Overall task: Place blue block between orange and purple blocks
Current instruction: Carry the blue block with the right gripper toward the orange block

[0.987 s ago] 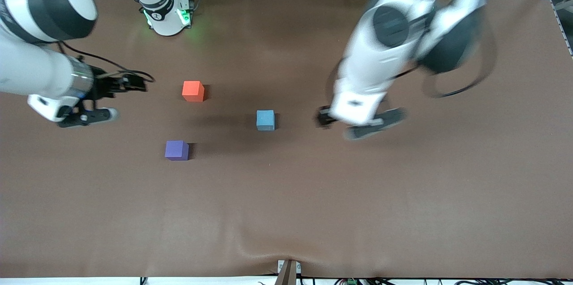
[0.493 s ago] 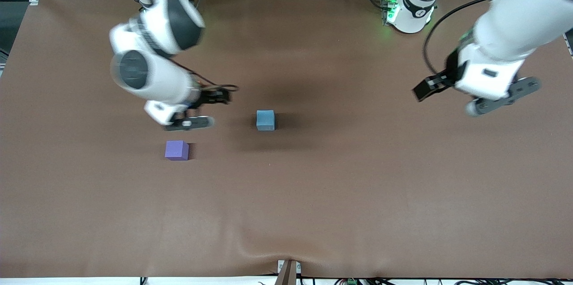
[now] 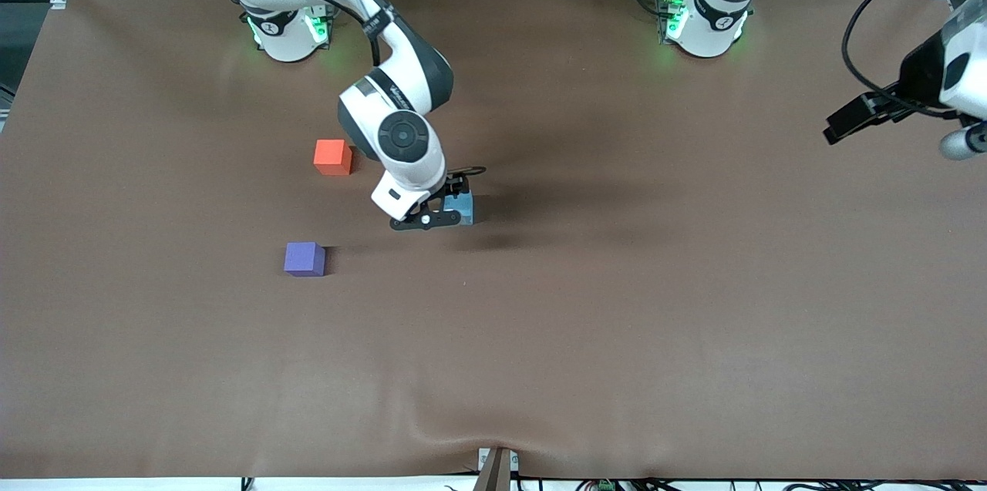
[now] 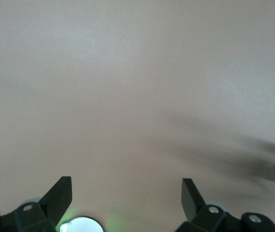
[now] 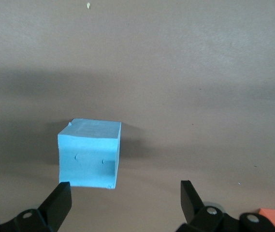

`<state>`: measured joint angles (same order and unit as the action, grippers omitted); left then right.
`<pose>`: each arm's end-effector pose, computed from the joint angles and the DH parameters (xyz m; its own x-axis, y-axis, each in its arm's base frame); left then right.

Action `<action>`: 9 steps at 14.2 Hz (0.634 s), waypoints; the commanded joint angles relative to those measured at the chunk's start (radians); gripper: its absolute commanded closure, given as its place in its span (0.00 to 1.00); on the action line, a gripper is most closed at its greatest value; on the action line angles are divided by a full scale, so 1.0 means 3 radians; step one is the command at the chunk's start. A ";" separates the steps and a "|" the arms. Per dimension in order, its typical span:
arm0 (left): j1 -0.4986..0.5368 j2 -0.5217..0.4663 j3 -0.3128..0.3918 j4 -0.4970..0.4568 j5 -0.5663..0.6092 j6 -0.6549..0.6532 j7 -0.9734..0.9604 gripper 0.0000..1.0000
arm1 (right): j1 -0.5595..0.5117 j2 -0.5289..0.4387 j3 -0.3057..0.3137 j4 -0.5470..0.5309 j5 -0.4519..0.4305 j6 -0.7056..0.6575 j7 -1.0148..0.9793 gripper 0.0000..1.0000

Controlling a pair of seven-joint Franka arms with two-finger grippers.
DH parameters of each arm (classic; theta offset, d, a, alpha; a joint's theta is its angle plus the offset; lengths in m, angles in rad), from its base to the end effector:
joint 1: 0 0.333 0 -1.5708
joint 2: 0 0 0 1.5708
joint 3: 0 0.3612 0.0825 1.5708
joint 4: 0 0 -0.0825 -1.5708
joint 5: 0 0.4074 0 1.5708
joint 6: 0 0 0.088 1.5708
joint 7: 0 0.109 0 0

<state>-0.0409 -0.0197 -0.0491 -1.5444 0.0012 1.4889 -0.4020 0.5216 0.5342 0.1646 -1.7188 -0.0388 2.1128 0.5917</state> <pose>0.5603 -0.0508 0.6848 0.9511 0.3071 -0.0321 0.3068 -0.9516 -0.0160 0.5468 0.4295 0.2930 0.9855 0.0966 -0.1393 0.1016 -0.9944 0.0295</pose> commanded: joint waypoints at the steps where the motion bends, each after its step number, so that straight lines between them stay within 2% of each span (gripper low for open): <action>1: 0.0166 -0.0267 -0.0046 -0.0313 0.0047 0.0161 0.0351 0.00 | 0.0046 0.0136 -0.0012 0.0064 -0.0106 0.0207 0.0190 0.00; 5: 0.0382 -0.0272 -0.0036 -0.0313 0.0001 0.0145 0.0889 0.00 | 0.0133 0.0305 -0.0012 0.0074 -0.0126 0.0463 0.0323 0.00; 9: 0.0372 -0.0297 -0.0071 -0.0328 0.0001 0.0130 0.0910 0.00 | 0.0158 0.0372 -0.0007 0.0094 -0.0116 0.0632 0.0415 0.00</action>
<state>0.0665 -0.0765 -0.0559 -1.6109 0.0011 1.5153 -0.1396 0.5600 0.6293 0.1644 -1.7155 -0.0437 2.2883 0.6726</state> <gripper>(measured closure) 0.000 0.000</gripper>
